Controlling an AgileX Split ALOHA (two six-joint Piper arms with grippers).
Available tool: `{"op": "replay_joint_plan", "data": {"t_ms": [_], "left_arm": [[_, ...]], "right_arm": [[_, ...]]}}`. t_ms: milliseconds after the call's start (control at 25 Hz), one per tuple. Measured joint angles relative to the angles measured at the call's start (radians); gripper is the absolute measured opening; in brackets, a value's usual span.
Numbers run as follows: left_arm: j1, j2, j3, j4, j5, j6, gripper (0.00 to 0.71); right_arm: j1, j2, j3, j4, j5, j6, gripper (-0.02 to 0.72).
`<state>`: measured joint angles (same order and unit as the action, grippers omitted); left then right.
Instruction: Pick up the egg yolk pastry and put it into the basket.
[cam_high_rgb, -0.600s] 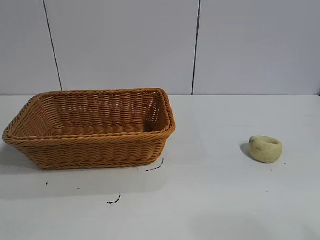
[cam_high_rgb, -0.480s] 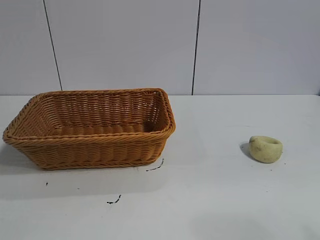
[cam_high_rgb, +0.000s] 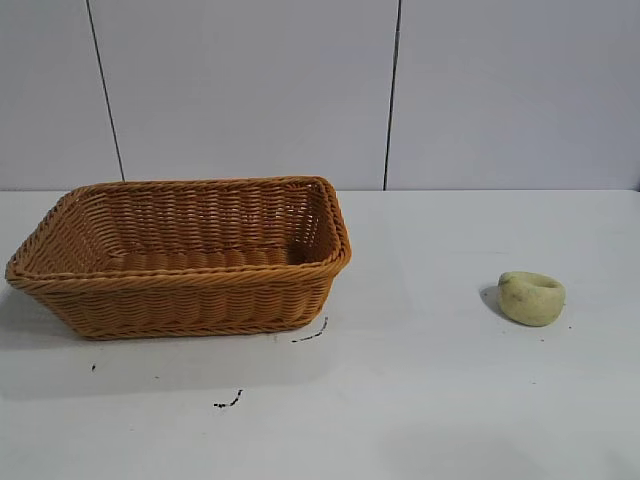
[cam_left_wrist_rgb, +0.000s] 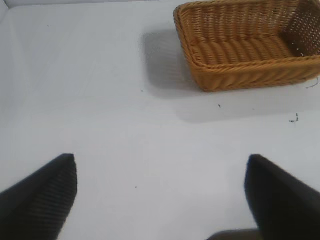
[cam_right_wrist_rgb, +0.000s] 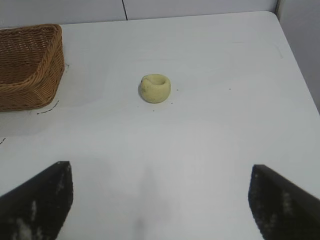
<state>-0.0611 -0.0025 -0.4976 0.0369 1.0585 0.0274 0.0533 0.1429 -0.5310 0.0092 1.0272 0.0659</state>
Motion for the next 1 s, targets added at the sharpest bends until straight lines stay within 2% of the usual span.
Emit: {"op": "replay_joint_plan", "data": {"t_ms": [600,1000], "left_arm": [[0.000,0.000,0.000,0.000,0.000,0.000,0.693],[0.000,0.000,0.000,0.000,0.000,0.000,0.693]], "right_arm": [[0.000,0.956,-0.377,-0.009,-0.016,-0.005,0.685],[0.000,1.523,-0.747,-0.023,-0.019,-0.066,0.685]]}}
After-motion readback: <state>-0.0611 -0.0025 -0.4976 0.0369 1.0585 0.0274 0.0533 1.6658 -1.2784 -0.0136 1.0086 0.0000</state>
